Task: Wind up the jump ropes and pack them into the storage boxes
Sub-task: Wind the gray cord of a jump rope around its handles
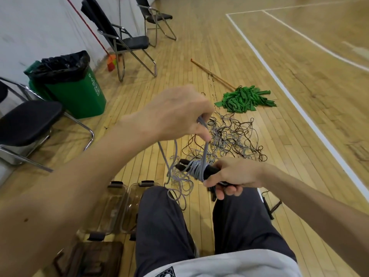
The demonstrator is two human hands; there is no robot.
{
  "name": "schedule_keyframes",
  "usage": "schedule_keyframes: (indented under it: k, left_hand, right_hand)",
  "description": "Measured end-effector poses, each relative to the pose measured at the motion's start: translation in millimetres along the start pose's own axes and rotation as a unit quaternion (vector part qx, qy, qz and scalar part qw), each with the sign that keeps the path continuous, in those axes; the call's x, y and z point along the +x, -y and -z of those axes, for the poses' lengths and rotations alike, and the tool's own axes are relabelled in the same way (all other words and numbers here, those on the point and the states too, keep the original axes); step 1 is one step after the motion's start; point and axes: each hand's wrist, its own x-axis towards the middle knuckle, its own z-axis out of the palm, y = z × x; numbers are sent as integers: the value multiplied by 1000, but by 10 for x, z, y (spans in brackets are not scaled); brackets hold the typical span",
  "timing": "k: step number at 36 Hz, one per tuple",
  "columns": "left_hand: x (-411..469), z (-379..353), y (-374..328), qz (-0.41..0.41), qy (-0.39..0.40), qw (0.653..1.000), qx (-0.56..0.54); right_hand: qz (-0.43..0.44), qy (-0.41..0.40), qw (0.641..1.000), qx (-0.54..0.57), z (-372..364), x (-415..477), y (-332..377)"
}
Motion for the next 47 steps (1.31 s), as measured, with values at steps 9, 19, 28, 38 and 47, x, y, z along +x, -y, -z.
schedule_keyframes:
  k: [9,19,28,38,47]
  left_hand:
    - [173,-27,63,16,12,996,-82]
    - [71,-396,215,134,22,954,-266]
    - [-97,-705,359,197,65,929,-308]
    - [-85,-903,287,175,115,969,-131]
    - [-179,-1520,523,287,191,877,-333]
  right_hand:
    - [56,38,996,-62,-207,-228,182]
    - [115,62,990,-42,-287,-401,228]
    - [102,-26,991,-87,-204,-434,212]
    - [-6,-47,961,-273,-134,-468,200]
    - [139,17,989,-40,-34,-512,152]
